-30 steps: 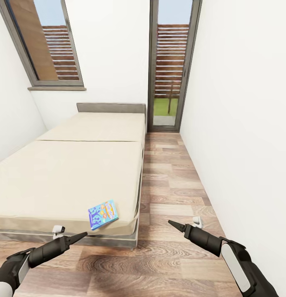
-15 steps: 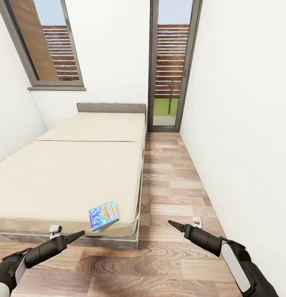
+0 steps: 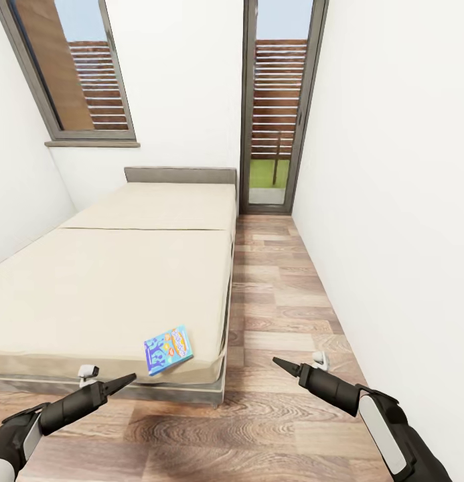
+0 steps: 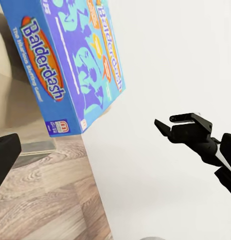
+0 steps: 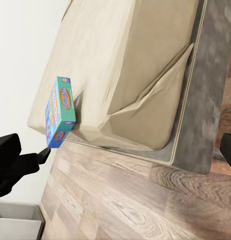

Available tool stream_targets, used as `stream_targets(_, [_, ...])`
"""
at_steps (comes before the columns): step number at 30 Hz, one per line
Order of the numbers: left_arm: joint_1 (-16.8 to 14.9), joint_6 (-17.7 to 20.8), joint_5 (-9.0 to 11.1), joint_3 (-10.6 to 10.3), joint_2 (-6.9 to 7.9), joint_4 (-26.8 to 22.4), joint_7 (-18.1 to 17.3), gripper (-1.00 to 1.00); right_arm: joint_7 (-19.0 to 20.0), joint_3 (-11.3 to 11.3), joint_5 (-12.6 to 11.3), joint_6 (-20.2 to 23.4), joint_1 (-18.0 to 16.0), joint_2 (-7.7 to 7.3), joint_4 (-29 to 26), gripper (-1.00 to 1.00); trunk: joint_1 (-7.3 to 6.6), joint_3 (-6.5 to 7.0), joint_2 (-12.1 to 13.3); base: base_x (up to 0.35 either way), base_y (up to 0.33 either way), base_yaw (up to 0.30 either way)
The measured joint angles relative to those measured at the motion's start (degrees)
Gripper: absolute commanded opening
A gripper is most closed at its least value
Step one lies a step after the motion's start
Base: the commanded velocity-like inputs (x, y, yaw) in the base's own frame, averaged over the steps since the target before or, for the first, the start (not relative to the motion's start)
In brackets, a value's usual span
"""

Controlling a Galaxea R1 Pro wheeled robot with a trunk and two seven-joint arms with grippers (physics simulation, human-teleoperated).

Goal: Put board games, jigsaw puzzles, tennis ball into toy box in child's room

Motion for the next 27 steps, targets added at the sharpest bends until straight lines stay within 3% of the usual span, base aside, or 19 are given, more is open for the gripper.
stream_targets(27, [0.0, 0.0, -0.07, -0.02, -0.08, 0.0, 0.0, 1.0, 0.0, 0.0, 0.01, 0.0, 0.0, -0.01, 0.0, 1.0, 0.0, 0.0, 0.0, 0.042, 0.0, 0.0])
